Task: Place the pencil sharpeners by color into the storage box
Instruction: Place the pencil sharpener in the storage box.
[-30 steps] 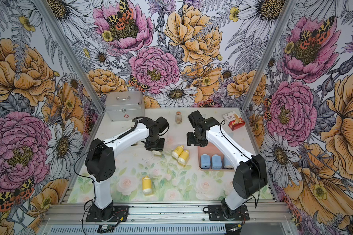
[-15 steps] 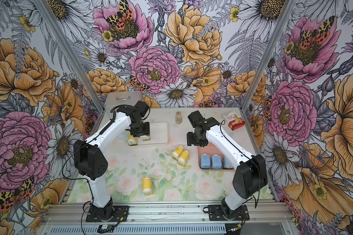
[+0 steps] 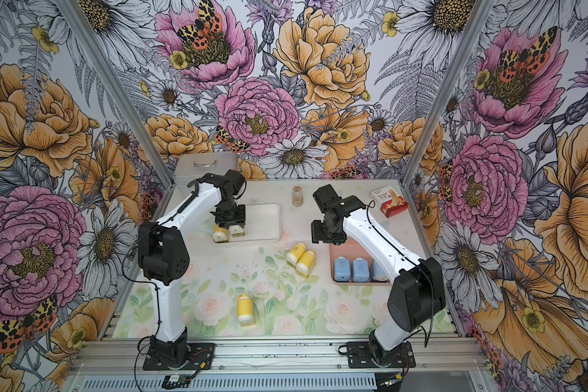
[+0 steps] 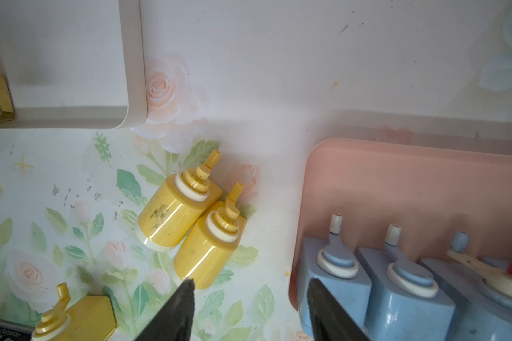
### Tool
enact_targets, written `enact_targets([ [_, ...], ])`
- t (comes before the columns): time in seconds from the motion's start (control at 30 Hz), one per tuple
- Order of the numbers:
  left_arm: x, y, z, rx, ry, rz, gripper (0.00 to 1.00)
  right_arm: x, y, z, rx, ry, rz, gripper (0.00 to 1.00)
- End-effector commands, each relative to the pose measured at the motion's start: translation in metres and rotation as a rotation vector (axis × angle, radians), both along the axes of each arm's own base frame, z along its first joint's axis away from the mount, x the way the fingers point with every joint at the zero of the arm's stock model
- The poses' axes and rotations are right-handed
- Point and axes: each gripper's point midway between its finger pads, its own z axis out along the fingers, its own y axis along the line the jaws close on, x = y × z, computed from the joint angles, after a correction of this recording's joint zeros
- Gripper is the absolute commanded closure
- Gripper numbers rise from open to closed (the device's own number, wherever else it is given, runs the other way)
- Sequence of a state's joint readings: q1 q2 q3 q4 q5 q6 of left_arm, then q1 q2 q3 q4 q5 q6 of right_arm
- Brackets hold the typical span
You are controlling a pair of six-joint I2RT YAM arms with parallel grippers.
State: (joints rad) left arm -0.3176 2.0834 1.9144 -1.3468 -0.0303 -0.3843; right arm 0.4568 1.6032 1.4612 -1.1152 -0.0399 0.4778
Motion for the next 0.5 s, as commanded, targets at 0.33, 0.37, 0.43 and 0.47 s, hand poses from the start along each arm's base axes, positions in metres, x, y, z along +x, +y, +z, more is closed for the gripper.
enact_targets([
  [0.33,0.013,0.012,-0.016,0.026,0.023,-0.005,0.51,0.004,0.004,-0.001,0.012,-0.012,0.005,0.37],
  [0.37,0.013,0.012,-0.017,0.026,0.027,-0.005,0.51,0.003,0.004,-0.001,0.011,-0.010,0.004,0.37],
  [0.43,0.013,0.013,-0.022,0.026,0.039,-0.008,0.51,0.004,0.004,-0.001,0.012,-0.010,0.003,0.37],
  [0.47,0.013,0.013,-0.023,0.027,0.040,-0.008,0.51,0.003,0.005,-0.002,0.013,-0.009,0.005,0.37],
])
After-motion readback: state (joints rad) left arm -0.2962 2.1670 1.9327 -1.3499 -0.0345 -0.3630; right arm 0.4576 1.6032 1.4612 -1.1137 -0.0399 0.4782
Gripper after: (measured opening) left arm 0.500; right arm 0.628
